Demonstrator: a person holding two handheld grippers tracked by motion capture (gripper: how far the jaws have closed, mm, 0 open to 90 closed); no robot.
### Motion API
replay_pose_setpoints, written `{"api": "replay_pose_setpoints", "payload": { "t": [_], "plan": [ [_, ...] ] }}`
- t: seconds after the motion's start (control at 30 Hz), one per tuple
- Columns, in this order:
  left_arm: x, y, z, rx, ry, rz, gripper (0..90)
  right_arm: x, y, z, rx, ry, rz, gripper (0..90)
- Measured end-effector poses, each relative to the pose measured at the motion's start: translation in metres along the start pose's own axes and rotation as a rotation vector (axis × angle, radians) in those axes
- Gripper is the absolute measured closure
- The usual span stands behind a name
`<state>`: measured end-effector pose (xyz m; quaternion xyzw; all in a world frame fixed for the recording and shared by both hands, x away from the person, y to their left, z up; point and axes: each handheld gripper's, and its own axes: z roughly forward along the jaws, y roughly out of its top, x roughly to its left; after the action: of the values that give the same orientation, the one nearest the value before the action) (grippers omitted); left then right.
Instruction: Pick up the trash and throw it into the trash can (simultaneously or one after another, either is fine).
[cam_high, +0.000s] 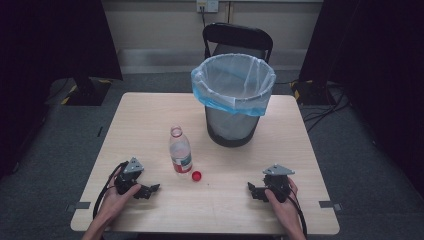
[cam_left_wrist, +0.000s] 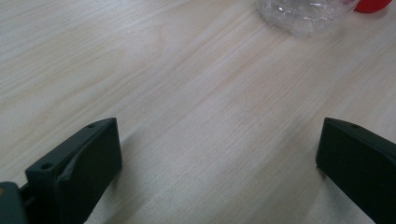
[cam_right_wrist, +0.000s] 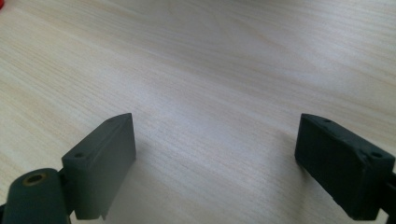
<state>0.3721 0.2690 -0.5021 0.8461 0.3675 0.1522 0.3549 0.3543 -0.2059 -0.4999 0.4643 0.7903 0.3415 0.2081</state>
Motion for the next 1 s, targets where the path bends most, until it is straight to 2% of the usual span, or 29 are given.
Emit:
{"api": "replay_pose_setpoints", "payload": {
  "t": [0.17, 0.37, 0.4, 0.47, 0.5, 0.6, 0.73, 0.83, 0.9, 0.93, 0.97, 1.0],
  "plan": [
    [0.002, 0.000, -0.001, 0.003, -0.009, 0.016, 0.0, 0.000, 0.000, 0.000, 0.000, 0.000, 0.000, 11.6],
    [0.001, 0.000, -0.001, 0.003, -0.003, 0.011, 0.5, 0.000, 0.000, 0.000, 0.000, 0.000, 0.000, 11.6],
    [0.000, 0.000, -0.001, 0.003, 0.003, -0.002, 1.0, 0.000, 0.000, 0.000, 0.000, 0.000, 0.000, 11.6],
    [0.001, 0.001, -0.001, 0.009, 0.006, 0.006, 1.3, 0.000, 0.000, 0.000, 0.000, 0.000, 0.000, 11.6],
    [0.000, 0.001, -0.002, 0.003, 0.007, -0.002, 2.7, 0.000, 0.000, 0.000, 0.000, 0.000, 0.000, 11.6],
    [-0.001, 0.003, -0.005, -0.004, 0.011, -0.016, 18.0, 0.000, 0.000, 0.000, 0.000, 0.000, 0.000, 11.6],
    [-0.002, 0.005, -0.006, -0.008, 0.009, -0.015, 16.6, 0.000, 0.000, 0.000, 0.000, 0.000, 0.000, 11.6],
    [-0.004, 0.008, -0.009, -0.032, -0.015, -0.029, 16.7, 0.000, 0.000, 0.000, 0.000, 0.000, 0.000, 11.6],
    [-0.007, 0.012, -0.013, -0.064, -0.056, -0.025, 17.5, 0.000, 0.000, 0.000, 0.000, 0.000, 0.000, 11.6],
    [-0.007, 0.012, -0.013, -0.064, -0.056, -0.025, 18.2, 0.000, 0.000, 0.000, 0.000, 0.000, 0.000, 11.6],
    [-0.010, 0.016, -0.015, -0.091, -0.098, -0.027, 18.8, 0.000, 0.000, 0.000, 0.000, 0.000, 0.000, 11.6],
    [-0.010, 0.016, -0.015, -0.091, -0.098, -0.027, 19.0, 0.000, 0.000, 0.000, 0.000, 0.000, 0.000, 11.6]
  ]
}}
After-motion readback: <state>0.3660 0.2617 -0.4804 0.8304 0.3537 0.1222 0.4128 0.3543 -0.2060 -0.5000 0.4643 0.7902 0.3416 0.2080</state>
